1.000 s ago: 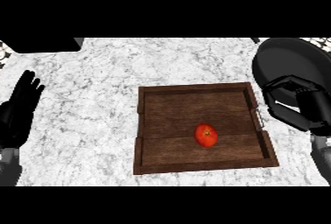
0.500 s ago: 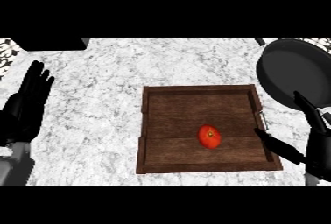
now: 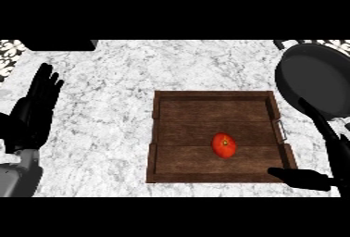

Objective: Pick the tomato from the tray and place it in the pot

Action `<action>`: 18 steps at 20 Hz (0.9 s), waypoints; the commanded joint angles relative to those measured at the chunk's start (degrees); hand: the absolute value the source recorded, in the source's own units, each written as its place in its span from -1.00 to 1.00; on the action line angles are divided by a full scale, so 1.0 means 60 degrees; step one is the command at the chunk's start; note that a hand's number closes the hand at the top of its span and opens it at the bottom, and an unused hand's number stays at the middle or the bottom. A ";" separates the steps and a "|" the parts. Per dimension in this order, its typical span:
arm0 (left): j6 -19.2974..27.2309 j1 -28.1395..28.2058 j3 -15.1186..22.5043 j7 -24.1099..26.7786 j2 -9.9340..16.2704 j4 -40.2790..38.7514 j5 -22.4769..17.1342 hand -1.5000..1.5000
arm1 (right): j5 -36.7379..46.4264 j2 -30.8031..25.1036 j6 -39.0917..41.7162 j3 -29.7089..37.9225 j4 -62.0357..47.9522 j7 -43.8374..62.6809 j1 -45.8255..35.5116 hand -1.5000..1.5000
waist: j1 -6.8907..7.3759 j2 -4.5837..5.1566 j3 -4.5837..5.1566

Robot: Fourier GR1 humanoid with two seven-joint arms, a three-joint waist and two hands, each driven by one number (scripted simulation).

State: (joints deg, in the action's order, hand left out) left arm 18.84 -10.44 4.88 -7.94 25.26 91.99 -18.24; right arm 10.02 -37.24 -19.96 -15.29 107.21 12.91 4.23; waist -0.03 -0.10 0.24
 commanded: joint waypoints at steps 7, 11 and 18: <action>0.0084 -0.0454 0.0310 -0.0263 -0.0311 -0.0025 0.0356 0.00 | 0.0780 0.0108 0.2901 -0.2279 0.0424 0.5791 -0.2761 -1.00 | 0.0314 0.0052 -0.0016; 0.0341 -0.0059 0.0117 -0.0465 -0.0517 0.0333 0.0573 0.00 | 0.0642 0.1025 0.3650 -0.2254 0.0334 0.6884 -0.3465 -1.00 | 0.0107 0.0012 -0.0034; -0.0095 -0.0339 -0.0246 -0.0530 -0.0688 0.0043 0.0890 0.00 | 0.2148 0.3145 0.3704 -0.2913 -0.0724 0.7562 -0.4049 -1.00 | 0.0053 0.0018 -0.0038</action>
State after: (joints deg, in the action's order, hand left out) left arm 17.29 -11.48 3.42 -10.05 22.30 92.10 -15.11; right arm 18.92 -25.04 1.69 -30.40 106.47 54.34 -17.02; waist 0.39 0.00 0.04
